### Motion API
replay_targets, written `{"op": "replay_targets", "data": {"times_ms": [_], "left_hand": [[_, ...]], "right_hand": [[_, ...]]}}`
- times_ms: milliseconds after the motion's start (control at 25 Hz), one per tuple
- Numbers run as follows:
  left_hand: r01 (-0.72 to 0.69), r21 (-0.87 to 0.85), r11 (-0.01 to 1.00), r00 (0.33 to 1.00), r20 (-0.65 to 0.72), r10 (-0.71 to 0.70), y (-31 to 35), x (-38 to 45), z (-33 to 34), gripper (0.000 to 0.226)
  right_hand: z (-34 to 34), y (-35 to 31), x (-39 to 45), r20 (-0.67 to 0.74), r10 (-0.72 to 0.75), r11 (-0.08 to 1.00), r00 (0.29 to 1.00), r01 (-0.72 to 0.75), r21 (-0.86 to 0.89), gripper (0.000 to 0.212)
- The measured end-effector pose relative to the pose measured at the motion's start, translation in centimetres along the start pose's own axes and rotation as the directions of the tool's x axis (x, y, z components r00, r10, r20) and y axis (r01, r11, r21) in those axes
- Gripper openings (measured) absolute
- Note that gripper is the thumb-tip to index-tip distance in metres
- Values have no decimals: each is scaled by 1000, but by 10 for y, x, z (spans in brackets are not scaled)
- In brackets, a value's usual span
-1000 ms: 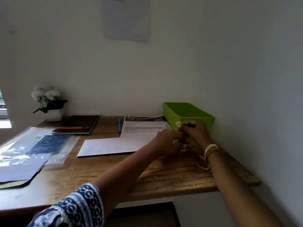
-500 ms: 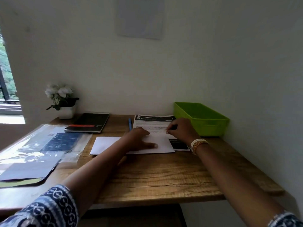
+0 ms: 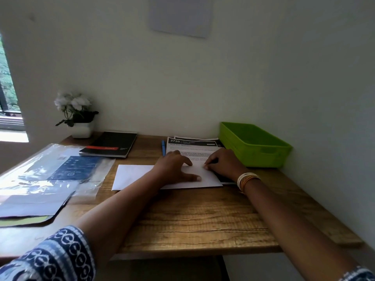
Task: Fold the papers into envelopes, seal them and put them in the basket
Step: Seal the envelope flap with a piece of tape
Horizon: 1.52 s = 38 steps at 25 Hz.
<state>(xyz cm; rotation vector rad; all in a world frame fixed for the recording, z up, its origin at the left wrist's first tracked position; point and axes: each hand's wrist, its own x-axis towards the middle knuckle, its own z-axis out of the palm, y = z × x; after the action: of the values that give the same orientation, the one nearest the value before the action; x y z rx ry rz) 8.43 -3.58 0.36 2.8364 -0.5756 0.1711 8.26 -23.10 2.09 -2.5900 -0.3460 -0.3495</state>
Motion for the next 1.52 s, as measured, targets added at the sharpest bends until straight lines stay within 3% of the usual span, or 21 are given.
{"op": "replay_targets", "data": {"times_ms": [200, 480, 640, 760, 840, 960, 1120, 1240, 1320, 1400, 1480, 1520], "left_hand": [[9, 6, 1000, 1000, -2, -9, 1, -1, 0, 74], [24, -3, 1000, 1000, -20, -24, 2, -4, 0, 72], [36, 9, 999, 999, -9, -36, 3, -4, 0, 72], [62, 37, 997, 998, 7, -62, 4, -4, -1, 73], [67, 45, 997, 998, 5, -68, 6, -4, -2, 74], [58, 64, 996, 998, -15, -57, 8, -5, -3, 80], [47, 67, 997, 998, -40, -45, 8, -7, -4, 82], [30, 40, 999, 997, -68, -27, 8, -9, -6, 80], [11, 34, 999, 993, -117, -7, 8, -9, -6, 79], [-11, 51, 999, 982, -189, 20, 7, -10, -7, 79], [-29, 68, 997, 965, -257, 46, 7, -9, -8, 77], [-32, 71, 997, 957, -287, 51, 7, -9, -9, 76]], "right_hand": [[0, -2, -1, 52, -36, 997, 998, 39, -61, 14], [-13, -18, -19, 300, 38, 947, 953, 62, -314, 53], [-18, -28, -33, 428, 95, 885, 899, 121, -449, 63], [-22, -27, -38, 446, 119, 882, 887, 112, -458, 62], [-24, -23, -36, 377, 101, 937, 921, 39, -346, 56], [-23, -12, -28, 154, 72, 984, 985, -45, -174, 55], [-8, -7, -24, 145, 9, 991, 989, 11, -134, 45], [-6, -7, -14, -59, 48, 992, 997, -40, 123, 34], [-9, -5, -3, -72, 218, 897, 973, -171, 409, 42], [-10, -8, 4, 94, 329, 656, 939, -300, 692, 31], [-7, -14, 7, 213, 299, 458, 930, -336, 823, 13], [-7, -16, 7, 204, 276, 446, 939, -313, 838, 8]]}}
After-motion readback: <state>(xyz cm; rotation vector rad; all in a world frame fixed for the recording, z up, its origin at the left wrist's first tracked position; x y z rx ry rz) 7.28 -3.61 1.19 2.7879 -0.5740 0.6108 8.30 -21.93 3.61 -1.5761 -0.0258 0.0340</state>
